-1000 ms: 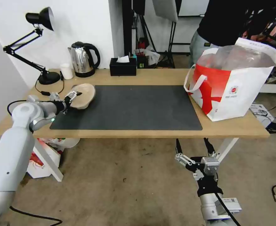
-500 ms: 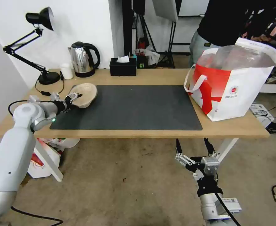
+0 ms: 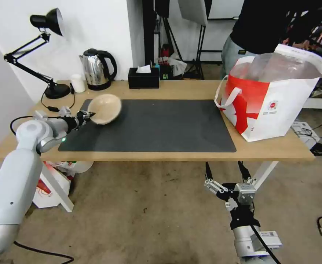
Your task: Pick up the trash from the table and place it into the takeout bag.
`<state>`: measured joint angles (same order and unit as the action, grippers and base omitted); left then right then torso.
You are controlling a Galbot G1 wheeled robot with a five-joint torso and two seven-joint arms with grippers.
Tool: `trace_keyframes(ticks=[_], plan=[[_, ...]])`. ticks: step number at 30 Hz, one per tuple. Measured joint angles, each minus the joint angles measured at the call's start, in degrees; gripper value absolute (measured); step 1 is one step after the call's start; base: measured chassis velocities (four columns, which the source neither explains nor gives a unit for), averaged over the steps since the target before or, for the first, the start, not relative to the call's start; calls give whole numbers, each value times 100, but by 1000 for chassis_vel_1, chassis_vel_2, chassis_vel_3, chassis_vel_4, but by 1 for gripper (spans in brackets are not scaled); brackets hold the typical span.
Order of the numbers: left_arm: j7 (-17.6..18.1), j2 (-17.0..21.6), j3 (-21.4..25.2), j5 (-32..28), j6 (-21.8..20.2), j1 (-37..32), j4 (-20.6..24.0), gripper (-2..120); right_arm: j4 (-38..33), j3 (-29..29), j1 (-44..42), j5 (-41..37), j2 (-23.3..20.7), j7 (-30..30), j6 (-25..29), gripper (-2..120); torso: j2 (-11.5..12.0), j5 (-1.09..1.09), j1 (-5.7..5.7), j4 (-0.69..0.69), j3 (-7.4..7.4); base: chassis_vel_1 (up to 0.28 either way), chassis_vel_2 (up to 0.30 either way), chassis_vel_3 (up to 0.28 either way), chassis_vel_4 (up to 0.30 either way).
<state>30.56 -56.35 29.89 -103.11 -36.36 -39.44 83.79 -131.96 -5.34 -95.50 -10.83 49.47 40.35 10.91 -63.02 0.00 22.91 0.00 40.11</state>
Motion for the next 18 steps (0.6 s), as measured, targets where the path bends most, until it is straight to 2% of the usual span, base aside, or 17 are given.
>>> trace_keyframes(ticks=[9, 12, 18], plan=[[-78, 22, 22, 1, 12, -77, 71, 0, 0, 0, 0, 0, 0, 0, 0, 100, 0, 0, 1, 0, 0, 0, 0, 0, 0], [-296, 61, 41, 122, 41, -183, 195, 0, 0, 0, 0, 0, 0, 0, 0, 100, 0, 0, 0, 0, 0, 0, 0, 0, 0], [-495, 133, 94, 230, 93, -316, 453, 0, 0, 0, 0, 0, 0, 0, 0, 100, 0, 0, 1, 1, 0, 0, 0, 0, 0]])
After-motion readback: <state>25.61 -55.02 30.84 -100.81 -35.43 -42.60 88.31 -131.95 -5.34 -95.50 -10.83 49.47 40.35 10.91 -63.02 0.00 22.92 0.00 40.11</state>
